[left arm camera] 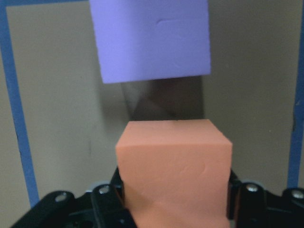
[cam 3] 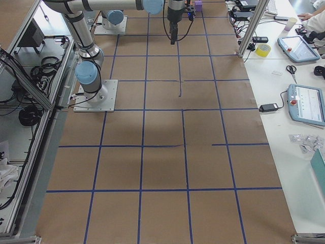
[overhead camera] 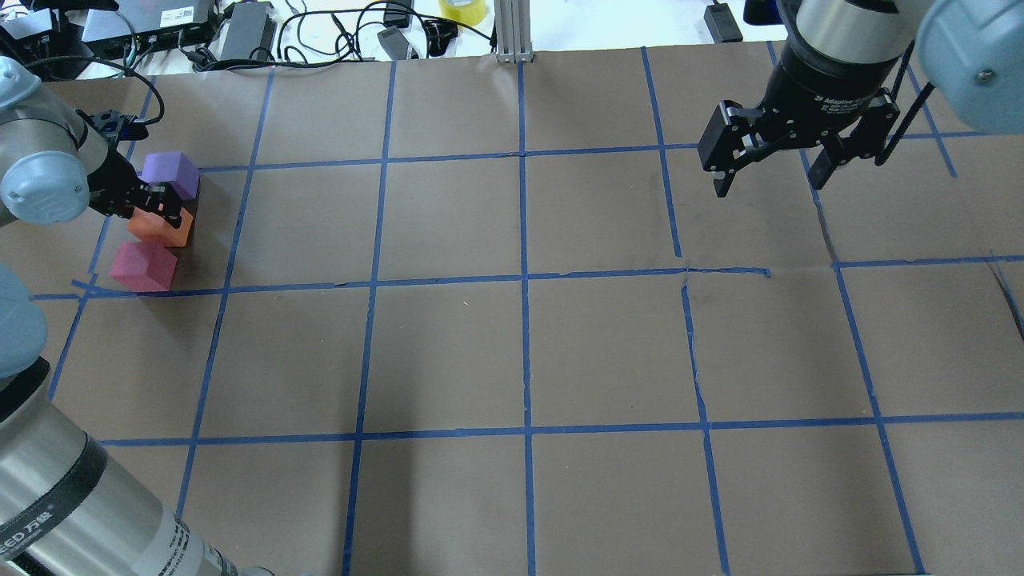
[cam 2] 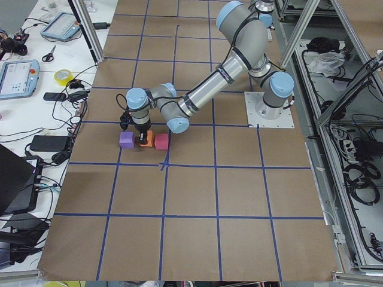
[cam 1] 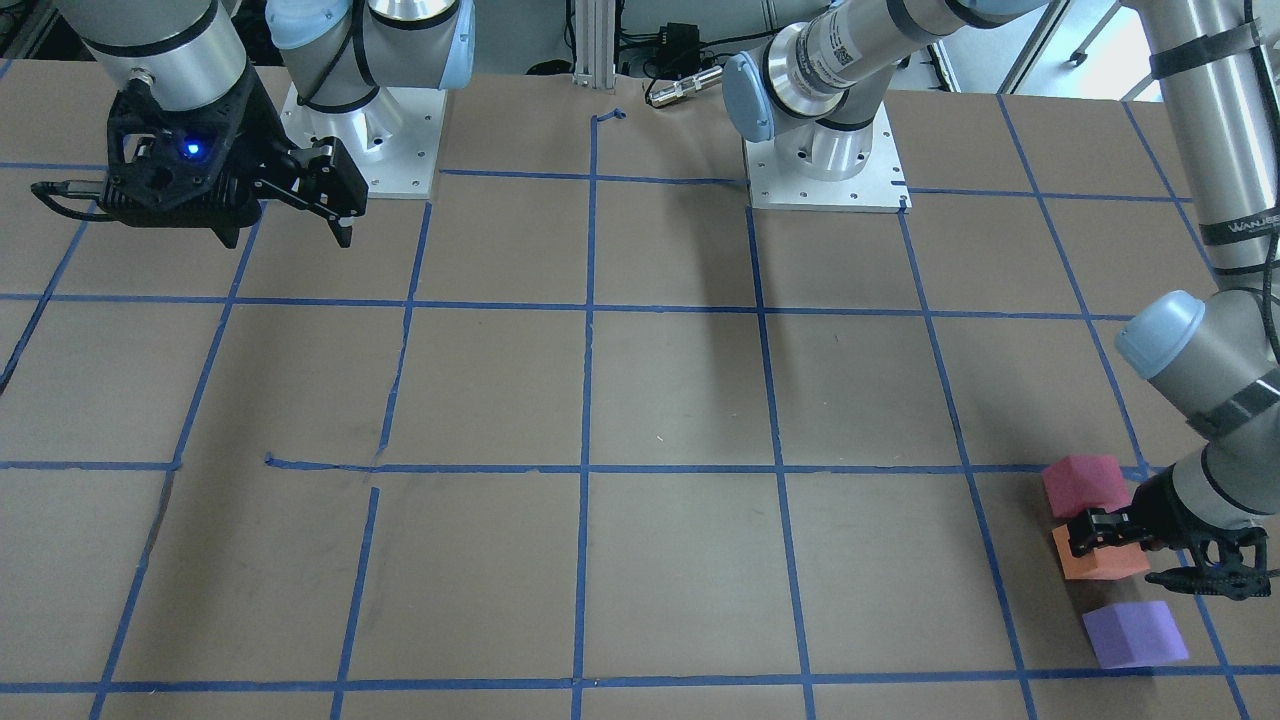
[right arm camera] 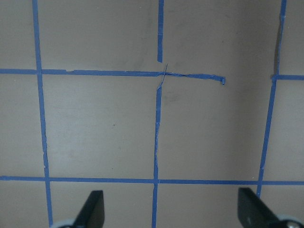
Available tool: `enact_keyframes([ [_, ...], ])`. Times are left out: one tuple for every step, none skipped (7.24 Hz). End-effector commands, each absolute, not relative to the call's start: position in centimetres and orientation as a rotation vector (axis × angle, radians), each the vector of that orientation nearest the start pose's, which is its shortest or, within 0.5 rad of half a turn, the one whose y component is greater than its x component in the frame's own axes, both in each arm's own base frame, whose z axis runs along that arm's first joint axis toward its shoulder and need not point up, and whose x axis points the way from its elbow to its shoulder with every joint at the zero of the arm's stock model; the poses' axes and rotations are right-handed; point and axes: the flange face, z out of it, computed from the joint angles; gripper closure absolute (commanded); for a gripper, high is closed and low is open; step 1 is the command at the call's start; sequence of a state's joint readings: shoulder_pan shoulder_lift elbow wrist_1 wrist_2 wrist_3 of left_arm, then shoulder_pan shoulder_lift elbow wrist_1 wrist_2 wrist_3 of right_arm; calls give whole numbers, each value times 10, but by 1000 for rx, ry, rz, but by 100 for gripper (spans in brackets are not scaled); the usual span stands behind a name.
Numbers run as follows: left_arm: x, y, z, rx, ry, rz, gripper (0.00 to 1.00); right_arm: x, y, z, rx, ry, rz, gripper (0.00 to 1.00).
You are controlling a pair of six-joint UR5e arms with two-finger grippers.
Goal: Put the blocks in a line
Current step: 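Lower the orange block between the purple and pink blocks with the left gripper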
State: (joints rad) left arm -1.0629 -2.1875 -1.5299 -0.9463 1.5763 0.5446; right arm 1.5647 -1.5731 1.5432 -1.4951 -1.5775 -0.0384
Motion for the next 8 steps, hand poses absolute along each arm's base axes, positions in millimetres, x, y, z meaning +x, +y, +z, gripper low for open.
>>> enact_keyframes([
  [217, -658, 199, 55, 3110, -66, 100, 130, -487, 495, -46, 3146, 73, 0],
  [217, -656, 197, 55, 3112, -60, 100, 129, -488, 494, -46, 3150, 75, 0],
  [219, -659, 198, 55, 3108, -67, 100, 130, -486, 498, -32, 3143, 63, 0],
  [221, -659, 201, 69, 3104, -75, 100, 130, -486, 498, -41, 3146, 63, 0],
  [220, -655, 197, 116, 3106, -56, 100, 130, -486, 498, -41, 3146, 63, 0],
  [219, -654, 197, 74, 3109, -49, 100, 130, -485, 499, -39, 3145, 60, 0],
  [219, -656, 193, 74, 3114, -50, 100, 130, -485, 499, -39, 3145, 60, 0],
  [219, -656, 196, 83, 3110, -55, 100, 130, -489, 504, -20, 3146, 27, 0],
])
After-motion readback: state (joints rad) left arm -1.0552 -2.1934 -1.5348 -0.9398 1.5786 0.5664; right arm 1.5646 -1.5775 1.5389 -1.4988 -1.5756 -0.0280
